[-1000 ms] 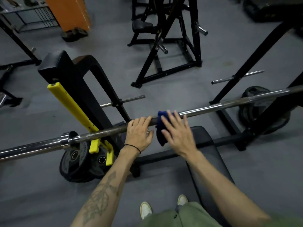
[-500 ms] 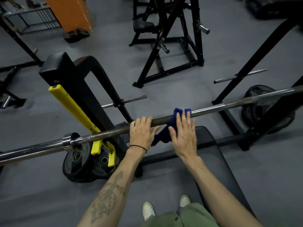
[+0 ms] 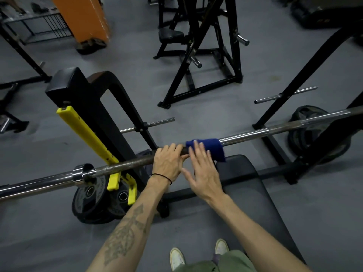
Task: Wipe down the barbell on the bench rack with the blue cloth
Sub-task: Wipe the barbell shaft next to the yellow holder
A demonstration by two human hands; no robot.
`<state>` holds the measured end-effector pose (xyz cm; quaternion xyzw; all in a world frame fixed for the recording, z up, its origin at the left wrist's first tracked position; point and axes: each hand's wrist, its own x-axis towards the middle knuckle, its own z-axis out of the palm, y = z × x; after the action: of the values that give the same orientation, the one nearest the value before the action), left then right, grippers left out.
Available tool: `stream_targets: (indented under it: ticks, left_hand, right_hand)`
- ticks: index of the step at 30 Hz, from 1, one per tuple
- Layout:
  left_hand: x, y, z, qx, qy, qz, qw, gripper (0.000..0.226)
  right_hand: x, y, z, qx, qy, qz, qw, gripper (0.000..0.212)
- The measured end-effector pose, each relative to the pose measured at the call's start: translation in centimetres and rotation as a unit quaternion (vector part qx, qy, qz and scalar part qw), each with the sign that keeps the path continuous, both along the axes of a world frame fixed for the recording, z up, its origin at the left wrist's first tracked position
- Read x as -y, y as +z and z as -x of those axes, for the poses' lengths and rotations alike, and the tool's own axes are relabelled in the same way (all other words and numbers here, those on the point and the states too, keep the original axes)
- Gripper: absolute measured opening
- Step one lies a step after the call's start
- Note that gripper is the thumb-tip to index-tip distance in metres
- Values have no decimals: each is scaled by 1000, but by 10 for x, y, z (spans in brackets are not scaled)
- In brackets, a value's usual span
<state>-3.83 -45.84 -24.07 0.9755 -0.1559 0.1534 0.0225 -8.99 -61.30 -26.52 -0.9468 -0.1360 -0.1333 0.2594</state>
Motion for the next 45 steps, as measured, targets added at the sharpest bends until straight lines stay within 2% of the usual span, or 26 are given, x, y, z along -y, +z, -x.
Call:
stream_targets:
  ticks: [2, 3, 5, 7, 9, 10, 12, 14, 15, 17, 18, 20, 22, 24, 27, 28, 30, 33, 35, 37, 39, 41, 43, 45]
  left_hand:
    - [-3, 1, -2, -10, -14, 16, 1000, 39]
    - [-4, 4, -4, -20, -20, 21, 999, 41]
    - [-7, 13, -13, -93, -19, 19, 995, 44]
    - [-9, 27, -28, -215, -6, 17, 976, 50]
    - [-10, 39, -39, -309, 5, 49, 950, 53]
    - [-9, 40, -39, -318, 5, 61, 946, 53]
    - [-9, 37, -32, -276, -8, 48, 960, 50]
    - [-9, 28, -22, -200, -17, 34, 979, 50]
    - [-9, 22, -17, -160, -17, 29, 987, 51]
    - [-6, 10, -11, -86, -5, 14, 996, 51]
    - [-4, 6, -9, -52, 4, 12, 999, 51]
    - [-1, 1, -7, -8, 8, 22, 1000, 49]
    - [0, -1, -4, 14, 0, 34, 999, 45]
    - [1, -6, 2, 28, -1, 50, 998, 44]
    - [11, -14, 11, 50, 36, 78, 995, 47]
    - [15, -15, 12, 56, 46, 83, 994, 47]
    - [17, -14, 12, 59, 48, 83, 994, 46]
    - [14, -14, 13, 46, 37, 74, 996, 45]
    - [14, -13, 13, 33, 35, 70, 996, 45]
    - [17, -9, 10, 23, 50, 65, 996, 45]
    - [19, -6, 8, 12, 70, 62, 996, 45]
    - [20, -5, 8, 2, 78, 58, 995, 42]
    - [20, -5, 9, -14, 77, 51, 996, 38]
    - [20, -5, 9, -13, 78, 52, 996, 37]
  right_hand:
    - [27, -3, -8, 55, 59, 91, 993, 70]
    - [43, -3, -14, 78, 51, 110, 989, 68]
    - [61, -1, -20, 73, -40, 61, 995, 67]
    - [42, 4, -16, 21, -124, -30, 992, 71]
    - [7, 7, -11, -8, -100, -75, 992, 75]
    - [-2, 6, -6, -10, -55, -65, 996, 75]
    - [10, 1, -6, 23, 23, 8, 999, 72]
    - [42, -3, -14, 77, 23, 73, 994, 67]
    - [53, -4, -15, 79, -11, 66, 995, 65]
    - [46, 1, -12, 28, -94, -9, 995, 68]
    - [30, 5, -10, 2, -105, -42, 994, 72]
    - [4, 8, -6, -14, -40, -43, 998, 77]
    - [20, 5, -11, 35, 40, 34, 998, 72]
    - [53, -1, -22, 84, 16, 71, 994, 65]
    - [56, -2, -21, 28, -131, -36, 990, 68]
    - [40, 1, -18, 7, -139, -65, 988, 71]
    - [11, 4, -13, -7, -67, -69, 995, 76]
    - [29, -1, -17, 48, 65, 43, 996, 72]
    - [60, -6, -27, 94, 56, 88, 990, 67]
    - [69, -6, -28, 73, -30, 24, 997, 67]
    - [41, -2, -18, 21, -87, -67, 994, 71]
    - [7, 0, -5, -6, -46, -99, 994, 73]
    - [6, -4, 1, 3, 33, -47, 998, 72]
    - [37, -8, -11, 50, 70, 30, 996, 66]
